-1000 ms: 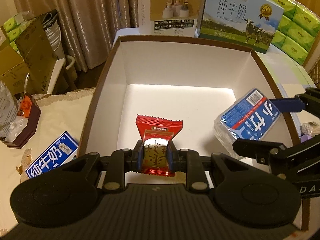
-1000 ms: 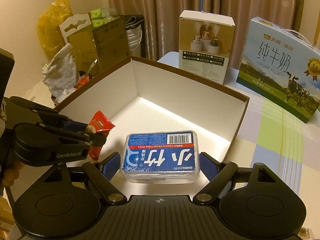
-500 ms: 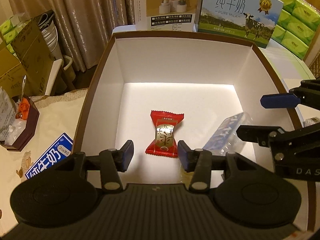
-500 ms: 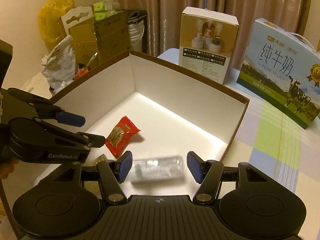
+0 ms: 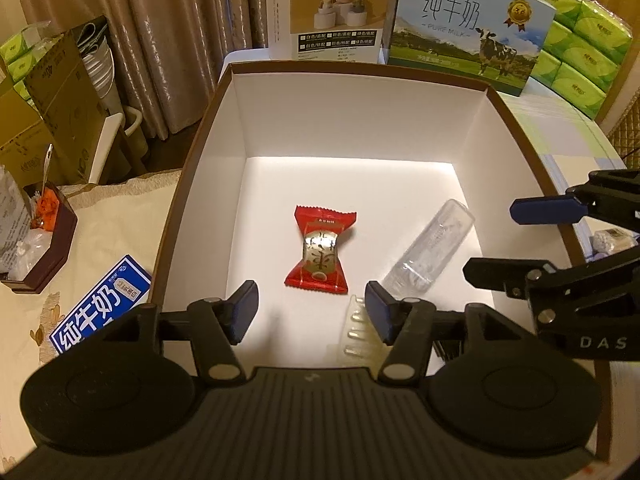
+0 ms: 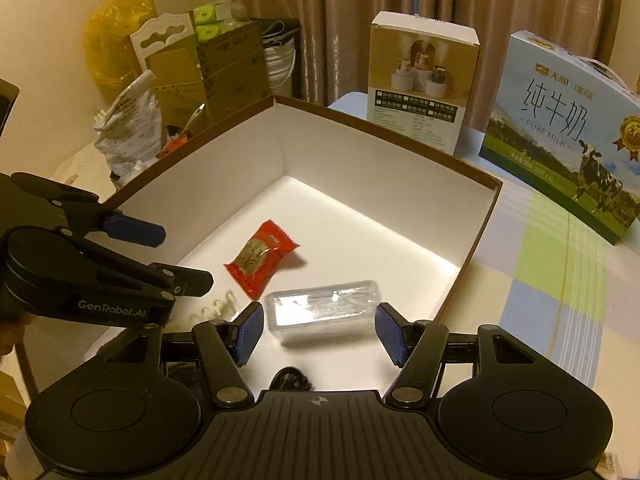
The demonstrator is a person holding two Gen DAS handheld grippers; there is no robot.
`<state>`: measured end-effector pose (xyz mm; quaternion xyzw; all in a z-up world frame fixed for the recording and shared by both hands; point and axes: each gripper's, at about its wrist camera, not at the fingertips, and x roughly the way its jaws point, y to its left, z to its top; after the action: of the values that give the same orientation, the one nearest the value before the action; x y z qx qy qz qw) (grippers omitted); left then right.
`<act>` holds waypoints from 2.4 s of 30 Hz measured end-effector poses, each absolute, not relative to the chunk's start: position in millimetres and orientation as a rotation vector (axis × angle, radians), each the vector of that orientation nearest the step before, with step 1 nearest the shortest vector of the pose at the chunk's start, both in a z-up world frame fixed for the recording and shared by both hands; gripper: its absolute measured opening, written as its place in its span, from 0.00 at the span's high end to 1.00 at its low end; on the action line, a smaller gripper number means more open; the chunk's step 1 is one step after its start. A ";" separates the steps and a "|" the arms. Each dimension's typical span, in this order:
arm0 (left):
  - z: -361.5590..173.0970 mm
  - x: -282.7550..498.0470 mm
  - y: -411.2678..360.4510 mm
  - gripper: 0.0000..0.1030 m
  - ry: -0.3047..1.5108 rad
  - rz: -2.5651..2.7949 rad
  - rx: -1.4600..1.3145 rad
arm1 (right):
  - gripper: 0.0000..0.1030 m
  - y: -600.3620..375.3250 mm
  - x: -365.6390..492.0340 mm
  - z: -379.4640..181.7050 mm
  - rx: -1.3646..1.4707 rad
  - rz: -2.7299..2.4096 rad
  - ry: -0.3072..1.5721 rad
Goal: Organize objects
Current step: 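Open both tools and drop the candy packet and floss box into the box, then move both tools back toward the remaining items on the table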
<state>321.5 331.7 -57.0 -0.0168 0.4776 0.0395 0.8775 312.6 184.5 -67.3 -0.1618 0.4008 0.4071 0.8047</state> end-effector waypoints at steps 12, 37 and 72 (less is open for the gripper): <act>-29.1 292.5 327.2 0.28 0.967 0.097 -0.055 | 0.27 165.2 289.1 -48.0 -0.278 0.864 0.829; 7.3 232.9 293.3 0.14 0.925 0.125 -0.062 | 0.08 106.7 228.5 -14.7 -0.145 0.829 0.800; 11.5 181.3 126.1 0.14 0.952 -0.022 -0.038 | 0.07 -77.9 195.0 -11.9 -0.026 0.742 0.885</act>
<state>181.3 126.1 11.5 -0.0183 0.4581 -0.0105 0.8887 195.0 -77.9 -11.9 -0.0123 0.4181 0.3509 0.8378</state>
